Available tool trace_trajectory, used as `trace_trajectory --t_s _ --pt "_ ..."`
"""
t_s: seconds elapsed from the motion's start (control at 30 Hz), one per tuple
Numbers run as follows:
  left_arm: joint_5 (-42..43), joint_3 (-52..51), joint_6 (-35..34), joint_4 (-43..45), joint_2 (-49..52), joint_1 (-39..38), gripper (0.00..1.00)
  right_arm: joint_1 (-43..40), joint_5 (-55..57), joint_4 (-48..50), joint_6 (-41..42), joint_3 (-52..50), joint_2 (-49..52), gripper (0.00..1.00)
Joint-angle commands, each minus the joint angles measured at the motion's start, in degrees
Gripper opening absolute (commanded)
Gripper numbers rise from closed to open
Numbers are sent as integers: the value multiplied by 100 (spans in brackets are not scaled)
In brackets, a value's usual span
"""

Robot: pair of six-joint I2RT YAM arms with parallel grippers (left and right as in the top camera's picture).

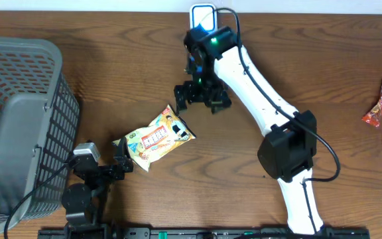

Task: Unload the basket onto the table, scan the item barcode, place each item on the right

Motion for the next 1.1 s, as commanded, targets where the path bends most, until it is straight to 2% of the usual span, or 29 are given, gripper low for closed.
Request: trace_trajectory --t_s 0.0,0.17,0.2,0.3,0.5,0.73,0.83,1.0,1.07 --pt "33 -131 -52 -63 -20 -17 98 105 2 413 1515 -634 7 99" --pt "33 -131 -52 -63 -20 -17 98 380 -966 1056 2004 -1241 7 94" --pt "33 -131 -52 -63 -20 -17 98 518 -968 1095 2247 -1276 7 94" --pt "33 -131 -52 -63 -20 -17 98 732 -1056 1196 2291 -1276 7 93" --pt "33 -131 -52 -63 -20 -17 98 1158 -815 1698 2802 -1311 7 95" --pt "33 -131 -52 -63 -20 -17 98 1631 24 2247 3759 -1462 7 89" --pt "33 -131 -52 -63 -20 -17 98 1827 452 2767 4186 -1851 7 80" --pt "33 -131 -52 -63 -20 -17 98 1884 1145 3167 4465 -2479 7 43" --pt "33 -131 -52 -63 -20 -17 98 1884 1143 3158 4457 -2588 7 33"
